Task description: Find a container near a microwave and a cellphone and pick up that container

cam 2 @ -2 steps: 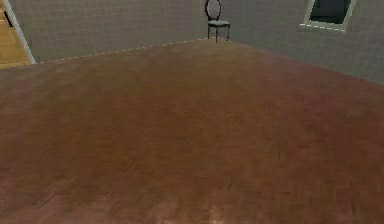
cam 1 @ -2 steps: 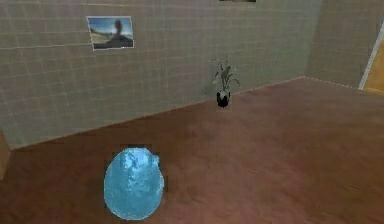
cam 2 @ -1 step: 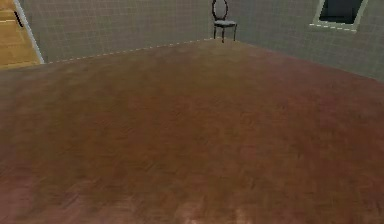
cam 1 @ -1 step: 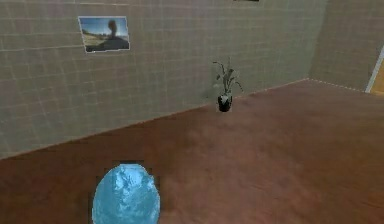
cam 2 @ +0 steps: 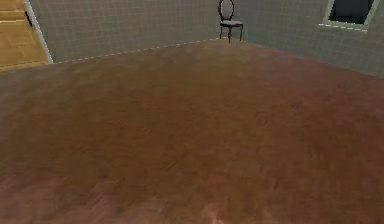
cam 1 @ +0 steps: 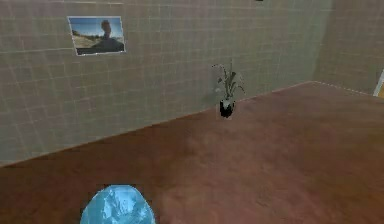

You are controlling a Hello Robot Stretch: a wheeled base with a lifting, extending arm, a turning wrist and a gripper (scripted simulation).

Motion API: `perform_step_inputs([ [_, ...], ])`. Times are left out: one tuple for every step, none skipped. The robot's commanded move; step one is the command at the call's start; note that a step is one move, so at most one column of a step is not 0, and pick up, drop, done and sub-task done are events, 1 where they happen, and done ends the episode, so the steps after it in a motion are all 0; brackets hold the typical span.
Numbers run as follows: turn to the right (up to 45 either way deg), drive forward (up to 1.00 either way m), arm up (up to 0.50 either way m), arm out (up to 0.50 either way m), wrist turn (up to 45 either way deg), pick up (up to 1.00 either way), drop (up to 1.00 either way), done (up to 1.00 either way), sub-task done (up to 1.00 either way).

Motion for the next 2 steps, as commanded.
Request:
perform_step_inputs([
  [33.0,0.0,0.0,0.0,0.0,0.0,0.0,0.0,0.0],
  [0.0,0.65,0.0,0.0,0.0,0.0,0.0,0.0,0.0],
])
